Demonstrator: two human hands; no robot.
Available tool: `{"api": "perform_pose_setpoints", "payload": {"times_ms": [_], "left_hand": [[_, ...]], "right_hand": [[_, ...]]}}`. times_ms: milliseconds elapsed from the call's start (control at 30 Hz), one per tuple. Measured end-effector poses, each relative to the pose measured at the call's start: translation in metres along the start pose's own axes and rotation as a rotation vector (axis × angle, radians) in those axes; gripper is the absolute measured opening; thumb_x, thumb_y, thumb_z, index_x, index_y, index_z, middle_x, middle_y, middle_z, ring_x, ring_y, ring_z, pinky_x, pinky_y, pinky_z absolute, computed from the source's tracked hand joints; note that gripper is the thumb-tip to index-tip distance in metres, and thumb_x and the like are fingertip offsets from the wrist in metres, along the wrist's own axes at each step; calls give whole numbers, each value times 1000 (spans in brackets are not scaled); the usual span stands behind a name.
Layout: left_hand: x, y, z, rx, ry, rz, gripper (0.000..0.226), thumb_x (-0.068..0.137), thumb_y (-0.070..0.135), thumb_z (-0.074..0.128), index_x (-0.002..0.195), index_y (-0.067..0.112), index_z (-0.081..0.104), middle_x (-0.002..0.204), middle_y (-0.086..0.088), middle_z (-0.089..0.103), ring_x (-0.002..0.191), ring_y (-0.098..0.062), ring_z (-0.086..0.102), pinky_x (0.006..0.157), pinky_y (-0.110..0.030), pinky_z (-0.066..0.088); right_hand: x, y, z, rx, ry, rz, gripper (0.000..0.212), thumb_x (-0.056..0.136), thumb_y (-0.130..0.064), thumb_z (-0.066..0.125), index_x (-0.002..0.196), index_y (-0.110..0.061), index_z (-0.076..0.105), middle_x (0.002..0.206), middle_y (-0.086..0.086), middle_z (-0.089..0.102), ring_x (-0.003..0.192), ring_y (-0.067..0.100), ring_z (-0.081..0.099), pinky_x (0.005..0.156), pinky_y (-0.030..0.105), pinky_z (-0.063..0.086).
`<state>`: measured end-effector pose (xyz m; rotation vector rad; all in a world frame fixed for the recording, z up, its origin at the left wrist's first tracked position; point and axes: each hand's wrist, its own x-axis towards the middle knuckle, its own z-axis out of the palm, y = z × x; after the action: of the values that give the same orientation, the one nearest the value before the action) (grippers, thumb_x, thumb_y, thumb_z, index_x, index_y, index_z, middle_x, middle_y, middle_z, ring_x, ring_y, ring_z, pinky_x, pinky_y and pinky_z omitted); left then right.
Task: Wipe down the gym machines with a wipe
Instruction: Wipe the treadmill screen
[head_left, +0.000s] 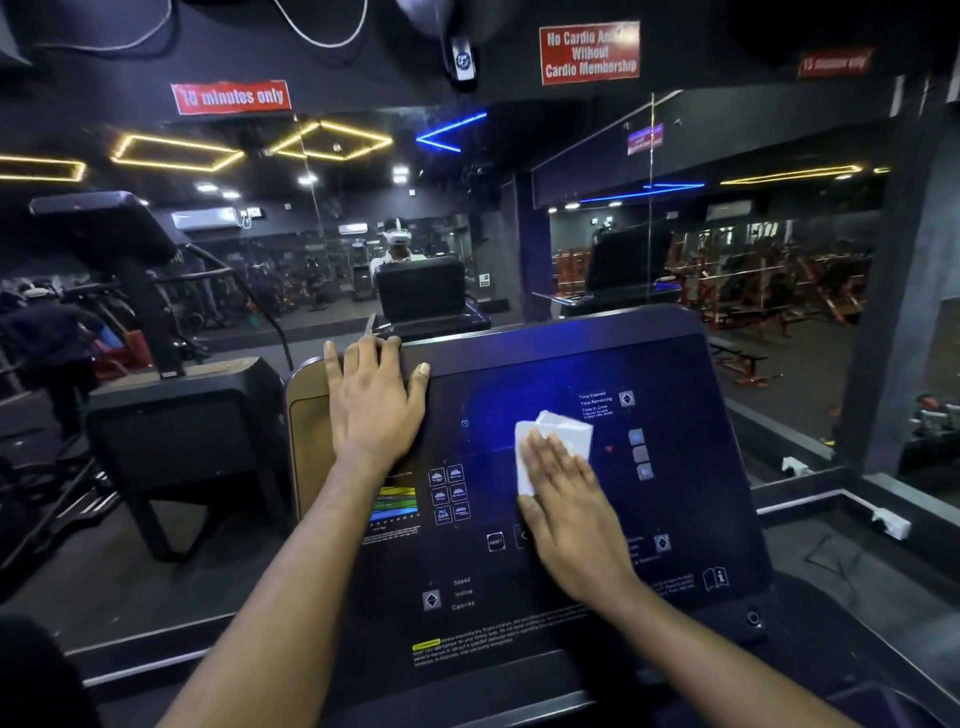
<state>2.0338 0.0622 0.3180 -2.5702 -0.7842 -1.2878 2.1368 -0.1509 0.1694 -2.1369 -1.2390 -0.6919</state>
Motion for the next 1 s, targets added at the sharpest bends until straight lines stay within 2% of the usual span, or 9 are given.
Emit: {"api": "perform_pose_setpoints", "payload": {"times_ms": [167, 233, 300, 367, 500, 600, 700, 833, 1000], "left_hand": [[-1, 18, -4, -53, 5, -126, 63, 102, 55, 30, 137, 10, 55, 138, -14, 54, 140, -31, 38, 125, -55, 0], [-1, 33, -4, -101, 22, -165, 70, 98, 57, 25, 143, 11, 52, 150, -15, 46, 148, -30, 28, 124, -53, -6], [2, 47, -2, -129, 32, -89, 71, 97, 57, 25, 149, 13, 46, 158, -12, 38, 152, -27, 20, 123, -48, -9], [8, 61, 1, -138, -13, 28, 70, 98, 56, 29, 153, 13, 41, 161, -8, 35, 153, -24, 19, 124, -46, -7], [17, 77, 10, -126, -190, 153, 71, 101, 54, 42, 157, 13, 30, 163, -6, 32, 154, -22, 17, 126, -48, -3], [18, 84, 15, -104, -182, 139, 75, 97, 57, 47, 154, 11, 34, 155, -8, 41, 149, -25, 28, 126, -50, 3], [17, 93, 19, -61, -129, 109, 78, 93, 63, 50, 148, 9, 42, 144, -10, 50, 141, -28, 38, 126, -49, 9], [14, 98, 26, -21, -70, 101, 82, 88, 65, 56, 143, 6, 45, 138, -13, 53, 136, -30, 41, 125, -48, 13], [13, 102, 27, 6, -39, 80, 81, 87, 63, 61, 139, 3, 49, 133, -17, 55, 132, -35, 45, 125, -49, 16]], "right_hand": [[70, 25, -22, 122, 184, 351, 70, 102, -50, 14, 162, -15, 3, 169, -1, -2, 156, 14, -7, 127, 44, 8], [68, 13, -23, 122, 132, 243, 69, 104, -50, 19, 163, -18, 5, 170, -1, 0, 156, 16, -5, 127, 40, 7], [36, -1, -16, 56, -1, 22, 63, 108, -47, 24, 162, -24, 1, 170, -9, -3, 155, 9, -10, 127, 35, 2], [5, 5, -11, 15, -39, -86, 60, 110, -44, 27, 162, -29, 2, 169, -14, -3, 154, 5, -8, 127, 36, 3], [20, 55, -21, 32, 127, 194, 59, 108, -40, 26, 162, -25, 9, 169, -9, 5, 155, 6, -2, 127, 40, 9], [68, 74, -38, 89, 192, 347, 65, 104, -47, 15, 161, -17, 7, 167, -5, -1, 156, 12, -5, 127, 43, 9], [67, 65, -40, 68, 157, 249, 67, 105, -48, 19, 162, -17, 7, 168, -4, -2, 156, 13, -8, 127, 39, 4], [-8, 60, -31, 15, 52, 46, 61, 109, -37, 33, 162, -27, 5, 169, -14, 0, 155, 7, -5, 126, 32, 3], [17, 114, -43, 68, 202, 405, 66, 105, -50, 16, 162, -19, 5, 169, -4, 0, 156, 11, -3, 127, 43, 11]]}}
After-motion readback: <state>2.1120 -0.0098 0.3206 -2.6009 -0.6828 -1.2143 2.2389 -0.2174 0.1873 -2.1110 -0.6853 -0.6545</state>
